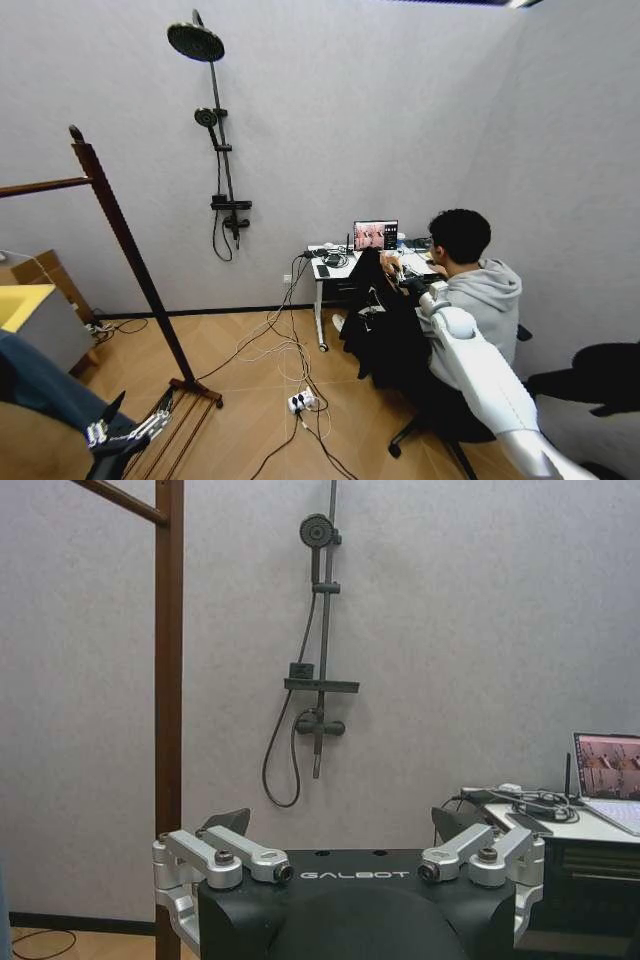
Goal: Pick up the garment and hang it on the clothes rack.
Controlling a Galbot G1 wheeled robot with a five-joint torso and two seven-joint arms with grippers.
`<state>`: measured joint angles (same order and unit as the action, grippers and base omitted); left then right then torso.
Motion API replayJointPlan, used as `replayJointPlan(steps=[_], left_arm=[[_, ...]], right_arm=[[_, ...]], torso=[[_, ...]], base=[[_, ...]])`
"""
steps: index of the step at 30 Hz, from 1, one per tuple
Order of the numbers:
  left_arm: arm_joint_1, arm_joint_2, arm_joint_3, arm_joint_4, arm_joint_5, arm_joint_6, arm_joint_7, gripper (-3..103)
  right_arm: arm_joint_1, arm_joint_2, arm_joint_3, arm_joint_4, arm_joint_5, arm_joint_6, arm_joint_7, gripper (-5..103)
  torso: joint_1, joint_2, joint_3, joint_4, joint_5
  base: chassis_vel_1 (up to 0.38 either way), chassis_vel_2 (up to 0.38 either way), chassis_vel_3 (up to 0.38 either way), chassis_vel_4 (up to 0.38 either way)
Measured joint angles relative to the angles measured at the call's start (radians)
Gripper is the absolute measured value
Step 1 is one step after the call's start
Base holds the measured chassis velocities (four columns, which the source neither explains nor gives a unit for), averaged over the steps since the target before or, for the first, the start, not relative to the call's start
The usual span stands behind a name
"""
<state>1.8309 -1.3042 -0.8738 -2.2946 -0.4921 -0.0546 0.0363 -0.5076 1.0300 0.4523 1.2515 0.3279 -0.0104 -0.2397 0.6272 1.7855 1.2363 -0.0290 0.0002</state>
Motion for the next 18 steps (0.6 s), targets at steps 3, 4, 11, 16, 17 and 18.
replayJointPlan(steps=[3,4,11,16,17,18], left_arm=[[0.0,0.0,0.0,0.0,0.0,0.0,0.0,100],[0.0,0.0,0.0,0.0,0.0,0.0,0.0,100],[0.0,0.0,0.0,0.0,0.0,0.0,0.0,100],[0.0,0.0,0.0,0.0,0.0,0.0,0.0,100],[0.0,0.0,0.0,0.0,0.0,0.0,0.0,100],[0.0,0.0,0.0,0.0,0.0,0.0,0.0,100]], right_arm=[[-0.015,-0.004,0.0,0.039,0.019,-0.018,0.008,10],[-0.038,-0.011,0.0,0.096,0.051,-0.044,0.022,10],[-0.128,-0.033,0.011,0.278,0.11,-0.102,0.045,10],[-0.204,-0.052,0.023,0.439,0.164,-0.152,0.06,10],[-0.216,-0.054,0.025,0.459,0.166,-0.157,0.063,10],[-0.241,-0.057,0.029,0.495,0.168,-0.168,0.07,10]], torso=[[0.0,0.0,0.0,0.0,0.0],[0.0,0.0,0.0,0.0,-0.0004],[0.0,0.0,0.0,0.0001,-0.0002],[0.0,0.0,0.0,0.0,-0.0003],[0.0,0.0,0.0,0.0001,-0.0003],[0.0,0.0,0.0,0.0003,-0.0004]], base=[[0.0,0.0,0.0,0.0],[0.0,0.0,0.0,0.0],[0.0,0.0,0.0,0.0],[0.0,0.0,0.0,0.0],[0.0,0.0,0.0,0.0],[0.0,0.0,0.0,0.0]])
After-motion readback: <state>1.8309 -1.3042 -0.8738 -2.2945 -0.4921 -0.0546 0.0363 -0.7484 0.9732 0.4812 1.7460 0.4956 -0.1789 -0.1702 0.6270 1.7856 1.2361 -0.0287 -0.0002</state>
